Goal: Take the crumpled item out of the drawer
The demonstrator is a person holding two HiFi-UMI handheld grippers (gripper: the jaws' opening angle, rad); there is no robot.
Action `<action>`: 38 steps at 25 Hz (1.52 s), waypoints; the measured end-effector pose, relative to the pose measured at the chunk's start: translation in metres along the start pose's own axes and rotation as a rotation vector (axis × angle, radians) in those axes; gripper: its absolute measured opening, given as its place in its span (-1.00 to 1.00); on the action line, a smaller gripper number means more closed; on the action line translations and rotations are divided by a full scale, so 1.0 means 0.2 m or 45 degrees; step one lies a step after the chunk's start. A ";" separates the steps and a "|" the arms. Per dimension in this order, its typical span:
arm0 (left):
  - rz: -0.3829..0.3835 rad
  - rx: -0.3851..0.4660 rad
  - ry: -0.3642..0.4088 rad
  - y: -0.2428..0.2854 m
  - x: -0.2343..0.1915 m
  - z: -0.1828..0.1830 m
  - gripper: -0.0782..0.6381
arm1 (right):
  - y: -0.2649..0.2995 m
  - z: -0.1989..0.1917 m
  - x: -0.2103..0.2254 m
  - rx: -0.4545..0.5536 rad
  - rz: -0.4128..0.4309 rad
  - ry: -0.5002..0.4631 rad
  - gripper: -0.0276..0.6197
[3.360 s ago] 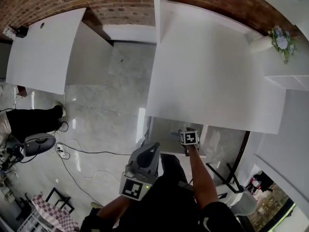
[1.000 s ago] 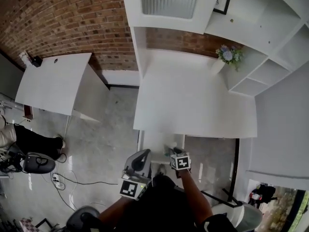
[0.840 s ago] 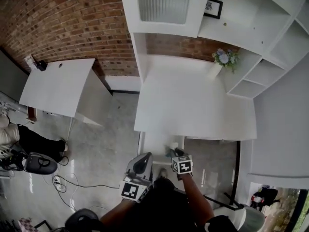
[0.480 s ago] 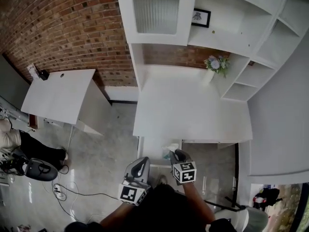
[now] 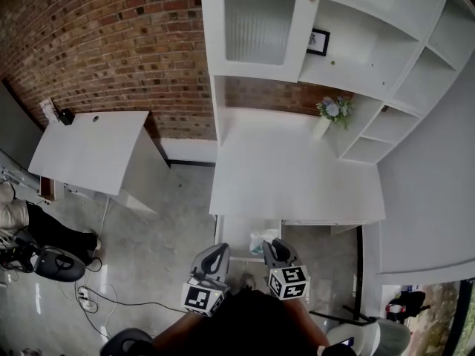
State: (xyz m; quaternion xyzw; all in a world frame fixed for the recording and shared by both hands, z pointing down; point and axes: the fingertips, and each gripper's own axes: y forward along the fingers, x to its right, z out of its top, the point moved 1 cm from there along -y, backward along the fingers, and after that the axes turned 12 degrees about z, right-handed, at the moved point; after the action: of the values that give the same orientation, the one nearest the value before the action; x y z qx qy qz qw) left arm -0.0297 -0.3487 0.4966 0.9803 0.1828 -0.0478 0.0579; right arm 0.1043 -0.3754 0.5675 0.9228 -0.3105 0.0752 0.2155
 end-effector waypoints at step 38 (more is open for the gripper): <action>-0.069 0.011 -0.044 0.10 -0.19 0.00 -0.71 | 0.12 0.12 -0.12 0.062 -0.044 -0.035 -0.67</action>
State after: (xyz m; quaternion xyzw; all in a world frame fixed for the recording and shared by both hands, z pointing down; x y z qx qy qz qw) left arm -0.0585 -0.3803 0.5031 0.9742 0.2082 -0.0670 0.0556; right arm 0.0707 -0.3908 0.5481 0.9339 -0.2954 0.0664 0.1901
